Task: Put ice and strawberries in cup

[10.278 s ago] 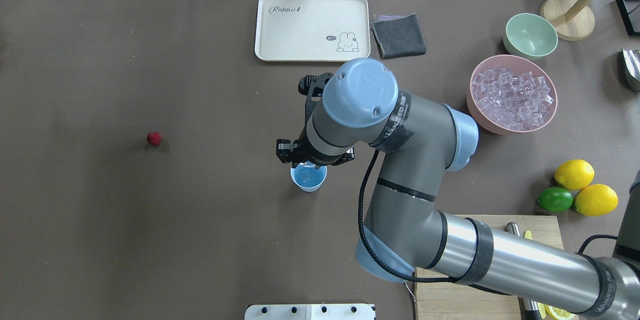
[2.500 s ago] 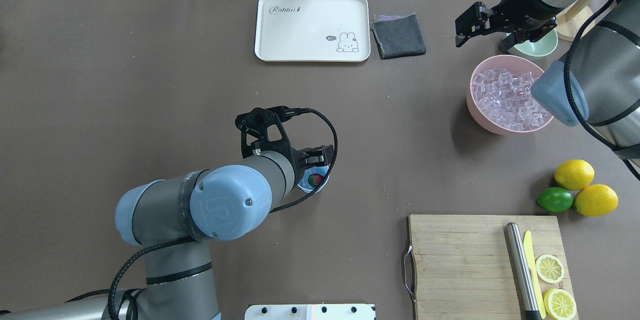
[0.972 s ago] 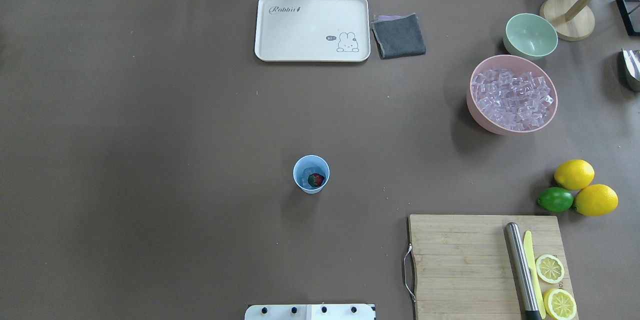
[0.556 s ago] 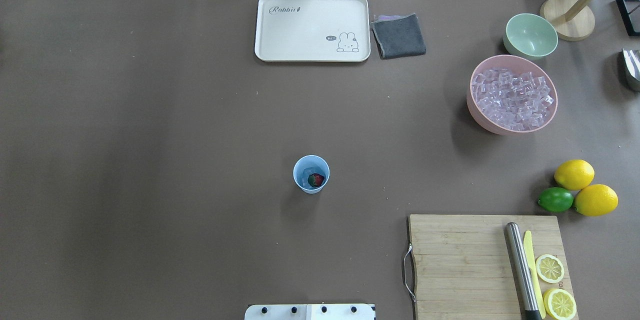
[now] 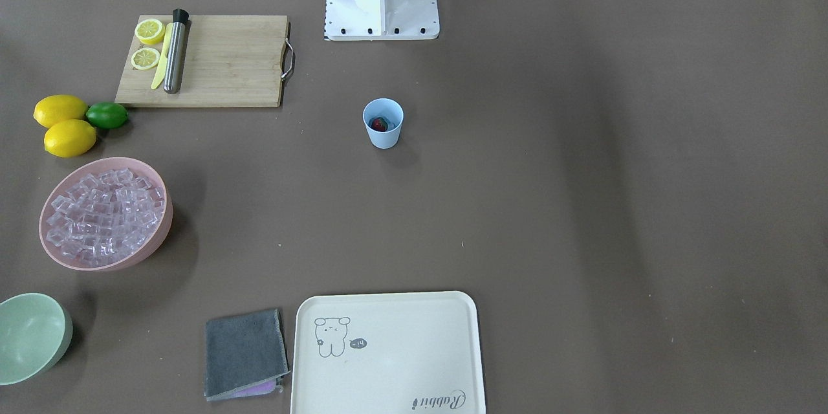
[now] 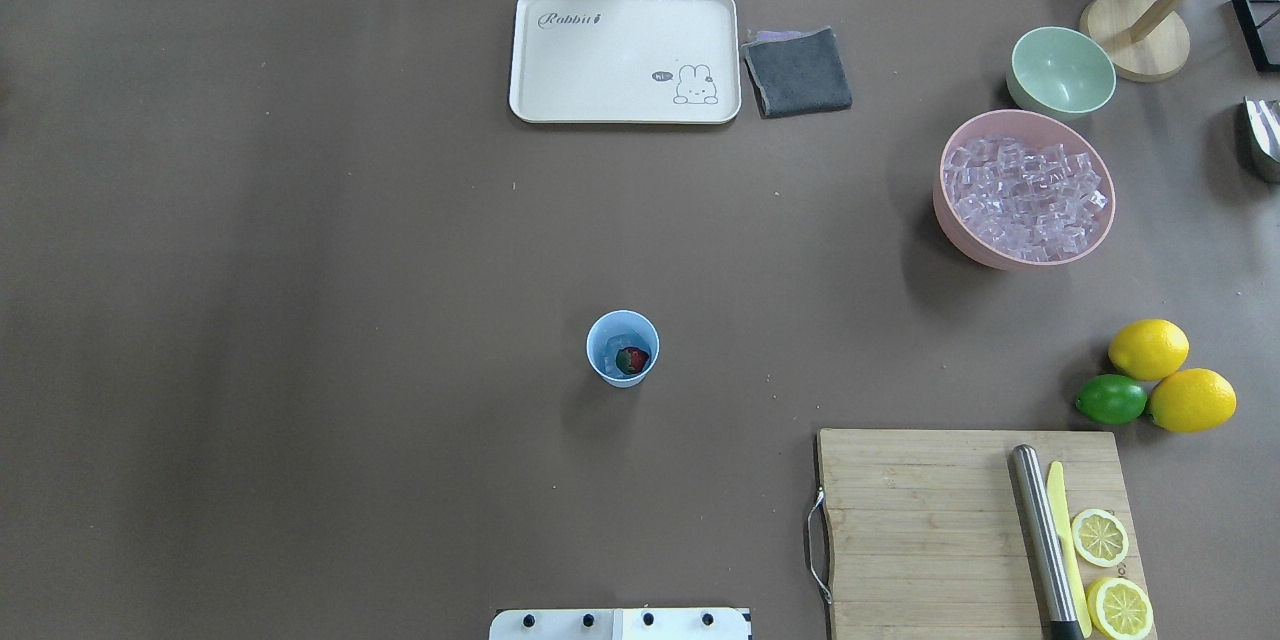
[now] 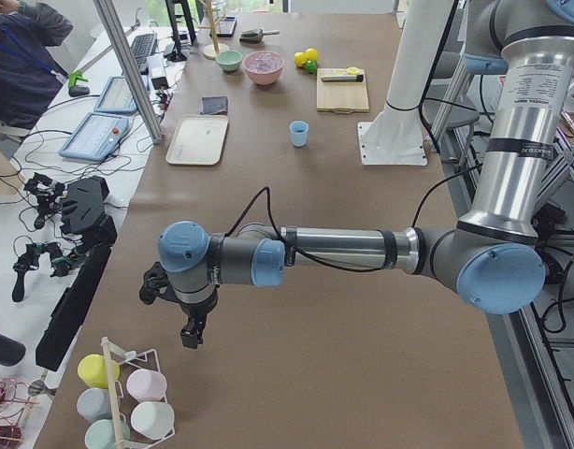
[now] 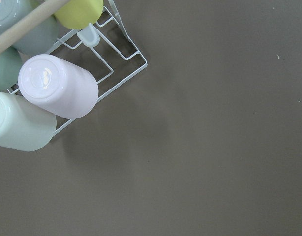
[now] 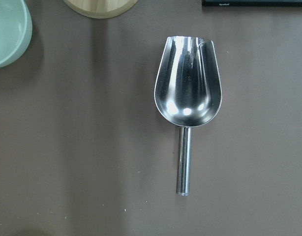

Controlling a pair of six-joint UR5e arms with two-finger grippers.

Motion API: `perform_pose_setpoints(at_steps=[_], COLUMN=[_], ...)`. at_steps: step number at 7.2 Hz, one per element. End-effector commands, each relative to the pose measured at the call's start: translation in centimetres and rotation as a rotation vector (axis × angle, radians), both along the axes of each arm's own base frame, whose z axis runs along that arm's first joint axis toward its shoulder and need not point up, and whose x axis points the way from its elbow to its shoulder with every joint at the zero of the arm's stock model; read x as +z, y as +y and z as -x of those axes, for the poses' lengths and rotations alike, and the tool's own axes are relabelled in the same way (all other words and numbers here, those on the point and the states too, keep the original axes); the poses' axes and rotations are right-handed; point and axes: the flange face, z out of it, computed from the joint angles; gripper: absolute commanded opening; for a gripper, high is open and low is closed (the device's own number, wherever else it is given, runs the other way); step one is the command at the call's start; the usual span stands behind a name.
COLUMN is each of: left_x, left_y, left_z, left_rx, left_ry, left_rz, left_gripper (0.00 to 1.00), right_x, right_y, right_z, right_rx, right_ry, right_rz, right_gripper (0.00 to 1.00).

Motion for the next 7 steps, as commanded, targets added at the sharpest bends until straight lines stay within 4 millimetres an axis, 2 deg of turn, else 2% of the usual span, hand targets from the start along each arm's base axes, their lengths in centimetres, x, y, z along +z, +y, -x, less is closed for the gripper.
perform_pose_setpoints(at_steps=[1,4,7], left_x=[-0.2,-0.5,-1.6], left_y=[-0.1,-0.2,-0.2], left_z=[0.0,0.0,-0.3], left_rx=[0.000,-0.003,-0.046], left_ry=[-0.001,0.000,0.006], left_rz=[-0.005,-0.007,0.012], left_gripper=[0.98,0.98,0.98], right_x=[0.0,-0.1,-0.4], right_y=[0.0,0.0,0.0], right_z=[0.0,0.1,0.2], right_rx=[0.001,-0.001,-0.001], right_ry=[-0.001,-0.002,-0.028], right_rz=[0.000,-0.003,-0.006], right_gripper=[0.99,0.99,0.99])
